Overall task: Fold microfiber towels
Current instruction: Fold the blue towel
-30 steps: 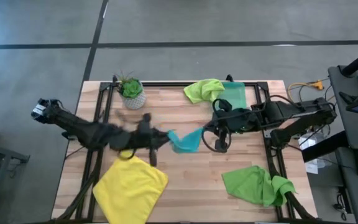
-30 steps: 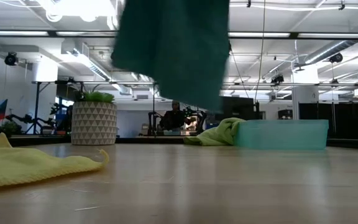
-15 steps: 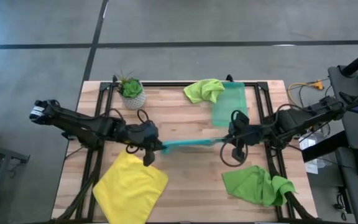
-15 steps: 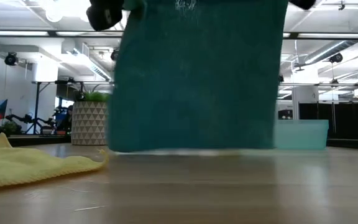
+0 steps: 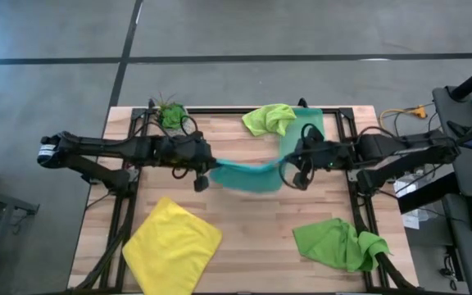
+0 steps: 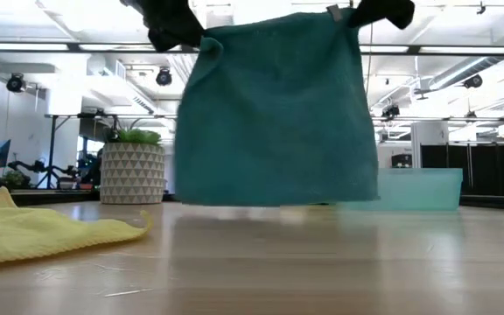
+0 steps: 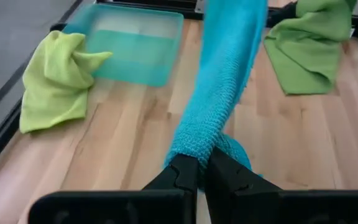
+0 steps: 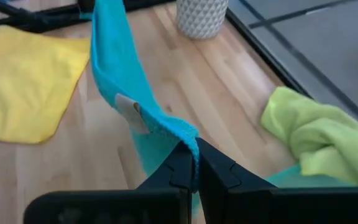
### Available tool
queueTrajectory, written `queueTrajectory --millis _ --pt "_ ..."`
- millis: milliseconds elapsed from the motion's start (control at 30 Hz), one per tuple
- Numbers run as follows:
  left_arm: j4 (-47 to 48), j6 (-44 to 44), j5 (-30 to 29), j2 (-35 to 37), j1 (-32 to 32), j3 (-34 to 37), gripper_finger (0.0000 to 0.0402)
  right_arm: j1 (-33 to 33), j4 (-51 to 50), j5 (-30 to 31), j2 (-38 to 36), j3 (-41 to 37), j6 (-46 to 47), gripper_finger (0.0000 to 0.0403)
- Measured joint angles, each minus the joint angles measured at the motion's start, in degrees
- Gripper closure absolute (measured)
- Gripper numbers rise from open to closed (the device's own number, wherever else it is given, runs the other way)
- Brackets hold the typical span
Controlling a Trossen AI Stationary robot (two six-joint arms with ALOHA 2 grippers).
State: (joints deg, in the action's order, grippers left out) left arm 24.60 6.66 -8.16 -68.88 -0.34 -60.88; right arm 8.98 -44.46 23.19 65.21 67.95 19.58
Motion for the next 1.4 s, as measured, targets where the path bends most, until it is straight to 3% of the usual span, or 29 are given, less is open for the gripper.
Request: queueTrajectory --millis 100,267,467,600,667,833,1033,1200,1400 --pt "0.5 1.0 3.7 0.0 -0.1 0.0 0.0401 0.0 -0.6 -0.5 0.0 0.7 1.1 0.0394" --pt "0.5 11.8 16.1 0.0 -2.1 0.0 0.0401 3.5 -3.6 -6.0 0.0 0.6 9.3 0.0394" --pt "-0.8 25.8 30.2 -0.9 -8.9 0.4 0.0401 15.1 -3.4 -12.2 0.2 0.1 24.3 0.0394" --pt "-9.5 34.6 38.2 -1.4 -13.5 1.8 0.0401 22.1 0.7 -15.7 0.2 0.1 34.5 0.0394" --pt "-14.5 34.9 38.0 -1.4 -14.1 3.0 0.0401 23.8 0.9 -15.7 0.3 0.1 36.5 0.0394" --pt "-14.7 30.6 32.3 -1.3 -10.8 7.8 0.0401 21.0 -2.4 -15.2 0.5 -3.2 35.3 0.0394" --pt "-18.7 23.3 22.5 -2.7 -6.7 18.7 0.0401 13.4 4.4 -16.1 0.5 -16.3 31.3 0.0394" --pt "-30.5 22.4 22.1 -8.6 -4.0 25.6 0.0401 6.1 15.6 -18.3 1.5 -27.2 28.0 0.0394" --pt "-37.1 19.6 21.9 -17.3 -0.7 25.3 0.0401 -2.7 19.8 -22.8 6.7 -30.4 21.6 0.0394"
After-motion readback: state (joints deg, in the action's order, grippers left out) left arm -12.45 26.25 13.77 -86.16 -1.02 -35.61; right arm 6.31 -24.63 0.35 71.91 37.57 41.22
